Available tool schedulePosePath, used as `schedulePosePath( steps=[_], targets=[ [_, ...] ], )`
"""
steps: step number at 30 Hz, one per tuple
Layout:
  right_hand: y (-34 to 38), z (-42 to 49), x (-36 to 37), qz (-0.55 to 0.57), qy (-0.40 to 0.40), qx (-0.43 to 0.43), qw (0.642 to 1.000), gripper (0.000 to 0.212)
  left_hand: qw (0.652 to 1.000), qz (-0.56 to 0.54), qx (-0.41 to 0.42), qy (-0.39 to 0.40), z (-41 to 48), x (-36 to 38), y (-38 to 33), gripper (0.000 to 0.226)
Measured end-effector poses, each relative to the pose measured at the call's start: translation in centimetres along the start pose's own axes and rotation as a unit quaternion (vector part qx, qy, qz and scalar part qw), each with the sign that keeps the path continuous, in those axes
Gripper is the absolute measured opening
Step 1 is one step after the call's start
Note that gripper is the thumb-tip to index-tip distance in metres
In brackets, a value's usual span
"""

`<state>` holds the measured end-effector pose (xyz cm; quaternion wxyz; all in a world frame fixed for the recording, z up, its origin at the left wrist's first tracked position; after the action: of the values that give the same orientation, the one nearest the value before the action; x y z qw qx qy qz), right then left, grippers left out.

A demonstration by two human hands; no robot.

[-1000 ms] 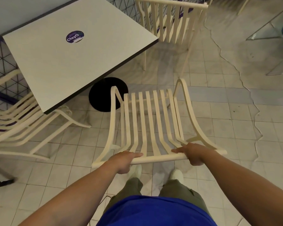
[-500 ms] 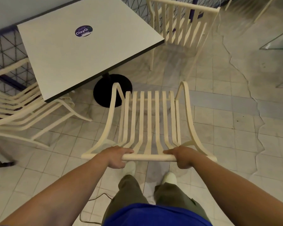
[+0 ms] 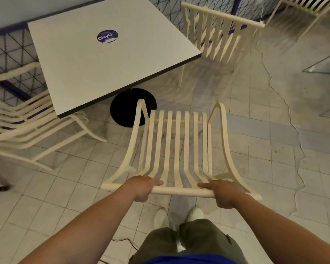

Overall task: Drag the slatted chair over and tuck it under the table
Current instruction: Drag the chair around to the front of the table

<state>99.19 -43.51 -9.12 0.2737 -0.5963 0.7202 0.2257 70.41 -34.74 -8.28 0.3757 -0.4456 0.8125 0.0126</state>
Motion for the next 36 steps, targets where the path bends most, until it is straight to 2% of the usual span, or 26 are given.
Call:
schedulePosePath(
  steps=[18, 36],
  targets=[
    [-0.6, 1.1, -0.1, -0.018, 0.023, -0.048, 0.998, 0.089, 0.998, -0.043, -0.037, -0.010, -0.4, 0.1, -0.1, 0.082],
    [-3.4, 2.8, -2.8, -0.080, 0.014, -0.104, 0.991, 0.085, 0.988, -0.117, -0.086, -0.050, -0.3, 1.9, -4.4, 0.083]
  ],
)
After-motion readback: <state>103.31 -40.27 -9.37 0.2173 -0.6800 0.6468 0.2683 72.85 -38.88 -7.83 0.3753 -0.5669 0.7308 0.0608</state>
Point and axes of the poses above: each hand's wrist, its own z-axis towards the middle knuckle, its own x-axis out of the palm, y = z × x, the point moved 1 cm from there along z, towards the middle knuckle, and after that the axes turned 11 degrees about x, right-handed, at the moved point
